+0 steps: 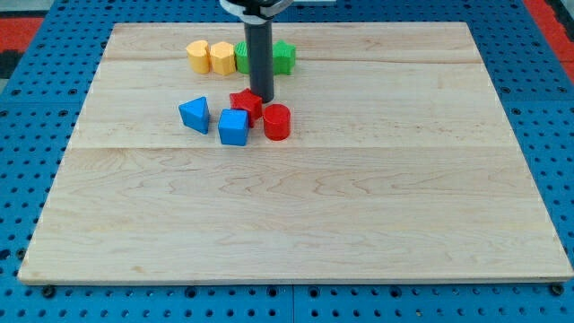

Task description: Push the red star towards bottom left end

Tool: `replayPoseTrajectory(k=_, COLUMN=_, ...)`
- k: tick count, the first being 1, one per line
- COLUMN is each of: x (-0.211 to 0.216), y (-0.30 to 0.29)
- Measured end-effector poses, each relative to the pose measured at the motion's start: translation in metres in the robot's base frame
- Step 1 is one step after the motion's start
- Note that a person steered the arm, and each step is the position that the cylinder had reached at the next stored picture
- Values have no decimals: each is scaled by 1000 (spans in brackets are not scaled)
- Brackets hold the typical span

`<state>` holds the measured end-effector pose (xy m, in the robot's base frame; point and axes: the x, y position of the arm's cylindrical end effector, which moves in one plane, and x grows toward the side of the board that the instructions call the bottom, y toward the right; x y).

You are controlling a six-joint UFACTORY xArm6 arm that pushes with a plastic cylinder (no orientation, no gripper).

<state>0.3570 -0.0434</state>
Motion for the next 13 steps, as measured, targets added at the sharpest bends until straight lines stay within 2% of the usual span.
replayPoseTrajectory(k=2, x=0, y=0)
replayPoseTrajectory(k=5, x=44, y=-87)
replayPoseTrajectory(k=6, x=58, y=-81)
replayPoseTrajectory(k=7, x=58, y=-48)
replayPoseTrajectory(k=8, x=84, y=-43)
replayPoseTrajectory(k=9, x=120, y=-69)
replayPoseTrajectory(k=10, x=128, y=-121)
replayPoseTrajectory(k=11, x=107, y=-123)
replayPoseTrajectory(k=12, x=107, y=-155)
replayPoseTrajectory(k=13, x=129, y=-181)
